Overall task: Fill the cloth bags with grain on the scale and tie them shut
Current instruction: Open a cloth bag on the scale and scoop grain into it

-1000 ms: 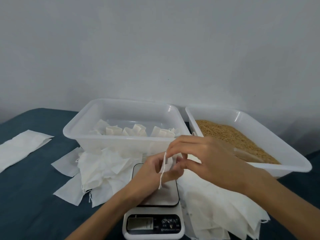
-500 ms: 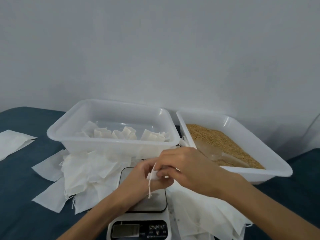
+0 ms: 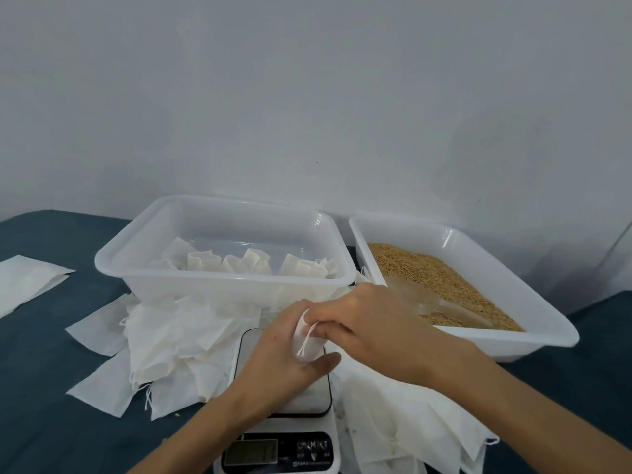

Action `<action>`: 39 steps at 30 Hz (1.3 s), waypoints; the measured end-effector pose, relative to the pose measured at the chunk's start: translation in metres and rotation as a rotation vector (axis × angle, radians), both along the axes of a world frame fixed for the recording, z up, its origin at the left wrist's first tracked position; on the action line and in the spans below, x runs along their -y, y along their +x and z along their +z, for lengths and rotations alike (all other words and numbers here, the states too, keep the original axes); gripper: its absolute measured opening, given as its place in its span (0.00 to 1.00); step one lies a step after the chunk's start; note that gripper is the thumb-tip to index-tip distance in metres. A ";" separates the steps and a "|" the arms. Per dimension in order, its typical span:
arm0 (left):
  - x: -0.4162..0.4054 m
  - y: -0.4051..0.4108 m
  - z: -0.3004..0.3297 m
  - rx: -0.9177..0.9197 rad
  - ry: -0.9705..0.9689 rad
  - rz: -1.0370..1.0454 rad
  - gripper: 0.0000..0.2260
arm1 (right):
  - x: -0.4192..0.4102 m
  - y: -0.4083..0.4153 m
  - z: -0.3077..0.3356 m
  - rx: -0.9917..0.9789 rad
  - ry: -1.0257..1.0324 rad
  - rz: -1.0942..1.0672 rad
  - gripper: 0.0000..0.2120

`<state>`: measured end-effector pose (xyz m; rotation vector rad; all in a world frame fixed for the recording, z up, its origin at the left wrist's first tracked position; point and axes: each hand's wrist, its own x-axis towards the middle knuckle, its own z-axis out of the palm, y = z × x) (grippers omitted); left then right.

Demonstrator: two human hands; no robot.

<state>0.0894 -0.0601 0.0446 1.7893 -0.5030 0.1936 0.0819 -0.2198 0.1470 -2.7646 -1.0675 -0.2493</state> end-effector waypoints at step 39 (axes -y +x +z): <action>-0.002 0.002 0.005 -0.259 -0.184 -0.007 0.17 | 0.185 0.112 -0.052 -0.223 -0.113 -0.825 0.19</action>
